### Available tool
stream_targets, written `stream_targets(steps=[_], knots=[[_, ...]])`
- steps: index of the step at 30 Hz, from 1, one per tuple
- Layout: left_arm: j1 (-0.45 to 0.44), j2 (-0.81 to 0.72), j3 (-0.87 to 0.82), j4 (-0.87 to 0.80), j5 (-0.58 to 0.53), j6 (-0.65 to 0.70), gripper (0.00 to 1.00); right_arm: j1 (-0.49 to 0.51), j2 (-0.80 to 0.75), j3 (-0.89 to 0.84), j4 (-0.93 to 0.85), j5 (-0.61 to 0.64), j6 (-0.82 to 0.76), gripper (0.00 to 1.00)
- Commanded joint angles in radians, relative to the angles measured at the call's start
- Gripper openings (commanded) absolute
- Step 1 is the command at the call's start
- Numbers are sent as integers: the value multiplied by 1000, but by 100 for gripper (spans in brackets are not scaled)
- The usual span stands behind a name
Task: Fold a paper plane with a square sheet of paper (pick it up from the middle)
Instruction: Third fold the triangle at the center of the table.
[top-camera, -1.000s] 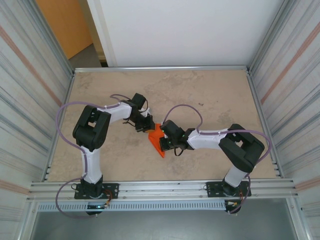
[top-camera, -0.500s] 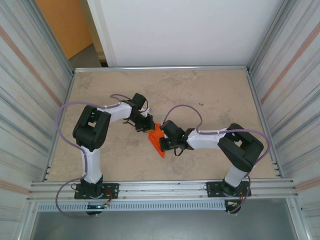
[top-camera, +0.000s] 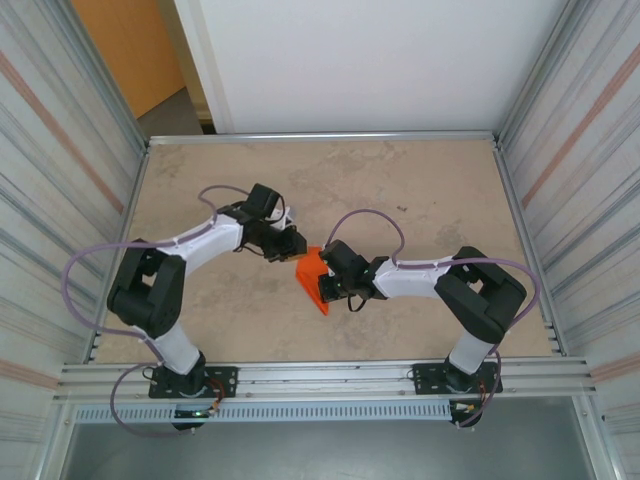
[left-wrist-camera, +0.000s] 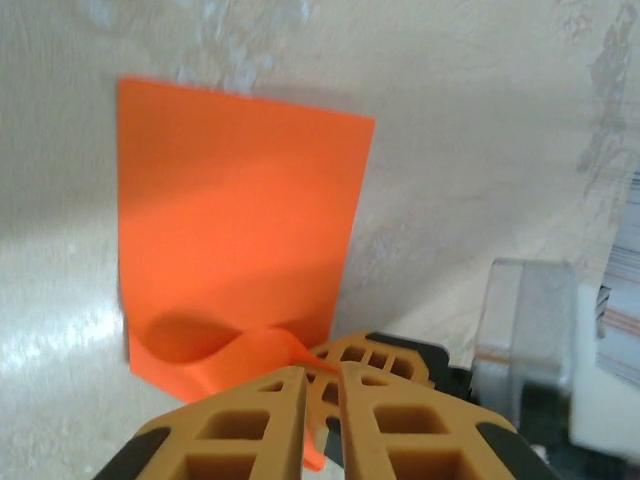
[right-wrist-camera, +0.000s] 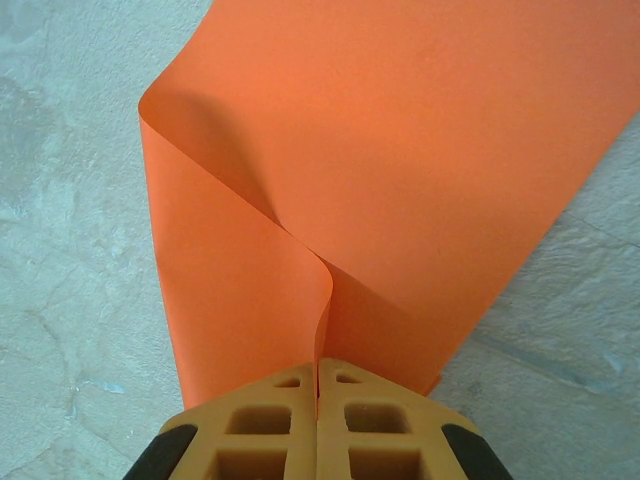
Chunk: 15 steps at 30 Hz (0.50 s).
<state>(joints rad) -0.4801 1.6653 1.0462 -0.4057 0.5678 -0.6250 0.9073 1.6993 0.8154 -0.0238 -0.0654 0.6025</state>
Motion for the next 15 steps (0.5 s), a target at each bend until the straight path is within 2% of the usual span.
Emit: stream_targets(steps=[1, 8, 15], knots=[[-15, -25, -100, 70, 72, -87, 14, -7, 39, -6, -54, -4, 25, 0], [-77, -7, -172, 138, 107, -127, 11, -7, 41, -5, -55, -6, 26, 0], [-82, 24, -183, 176, 108, -140, 11, -6, 42, -1, -61, -5, 28, 0]])
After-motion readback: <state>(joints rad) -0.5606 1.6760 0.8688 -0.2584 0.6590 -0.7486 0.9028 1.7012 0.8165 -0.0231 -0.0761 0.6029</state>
